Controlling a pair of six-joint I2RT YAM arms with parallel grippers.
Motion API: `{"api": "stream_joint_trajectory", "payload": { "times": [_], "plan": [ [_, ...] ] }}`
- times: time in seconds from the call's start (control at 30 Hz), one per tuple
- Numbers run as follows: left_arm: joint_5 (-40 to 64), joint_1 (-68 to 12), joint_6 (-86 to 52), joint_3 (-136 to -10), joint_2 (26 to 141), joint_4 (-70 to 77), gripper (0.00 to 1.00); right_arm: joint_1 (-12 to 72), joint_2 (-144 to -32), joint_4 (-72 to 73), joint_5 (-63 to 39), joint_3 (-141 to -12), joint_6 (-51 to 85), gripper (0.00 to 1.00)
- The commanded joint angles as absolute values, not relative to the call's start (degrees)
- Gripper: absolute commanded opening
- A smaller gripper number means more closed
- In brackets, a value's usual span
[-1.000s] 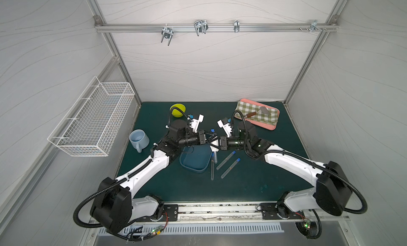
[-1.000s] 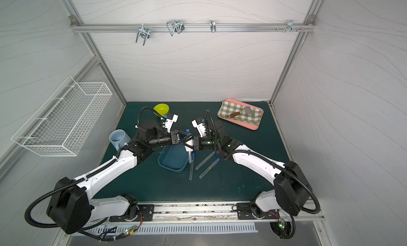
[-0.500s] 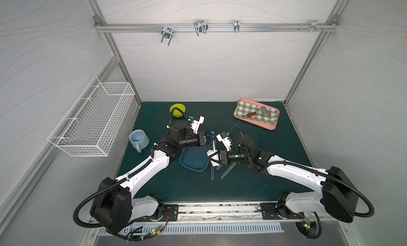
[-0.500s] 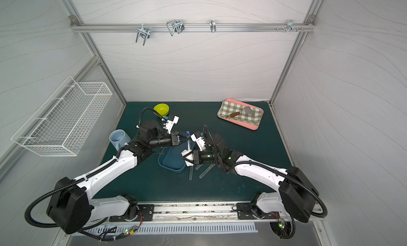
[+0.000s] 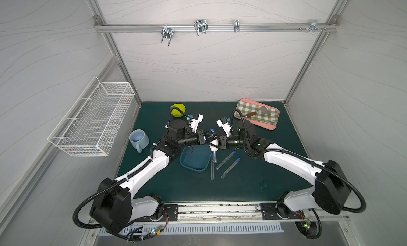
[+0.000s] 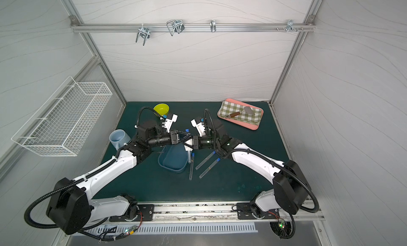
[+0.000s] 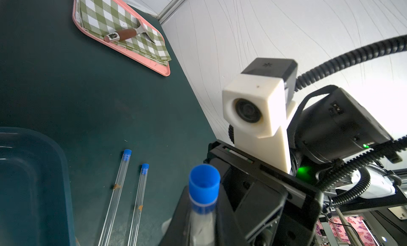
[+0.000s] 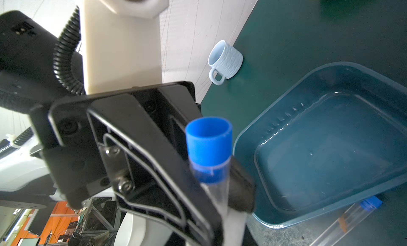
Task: Wipe the exteriors of test tubes
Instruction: Wipe the dirt from the test tube.
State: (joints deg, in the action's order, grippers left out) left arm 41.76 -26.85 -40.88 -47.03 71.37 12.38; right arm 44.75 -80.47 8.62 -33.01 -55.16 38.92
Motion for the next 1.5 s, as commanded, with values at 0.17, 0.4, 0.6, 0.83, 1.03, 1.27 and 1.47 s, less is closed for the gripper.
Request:
{"api": "stream_joint_trajectory", "payload": {
  "times": [0.17,0.4,0.6,0.83,1.03,1.27,1.47],
  "plan": [
    [41.7,-26.7,-40.2,-47.9,71.4,12.9,0.09,50.0,-74.4,13.2,-30.0,-46.3,42.8,0.2],
    [41.8,-26.3,-40.2,-48.1,71.6,13.0,0.09,53.2,-70.5,11.7,-26.7,-40.6,44.4,0.2],
    [41.8,-25.6,-39.8,-48.4,71.6,12.4,0.09,53.5,-69.3,9.2,-26.8,-39.9,43.6,0.2],
    [42.8,-23.3,-37.8,-50.5,72.5,10.3,0.09,54.0,-67.2,8.1,-26.5,-37.2,44.2,0.2],
    [43.5,-20.6,-36.6,-52.8,74.0,9.3,0.09,54.1,-65.3,6.1,-25.9,-35.1,43.9,0.2],
    [43.7,-17.3,-32.1,-56.1,75.5,3.9,0.09,54.1,-61.7,4.5,-24.4,-32.8,44.5,0.2],
    [42.7,-16.3,-22.7,-58.4,78.0,-8.1,0.09,51.4,-55.1,0.1,-22.6,-31.2,44.2,0.2]
  ]
}}
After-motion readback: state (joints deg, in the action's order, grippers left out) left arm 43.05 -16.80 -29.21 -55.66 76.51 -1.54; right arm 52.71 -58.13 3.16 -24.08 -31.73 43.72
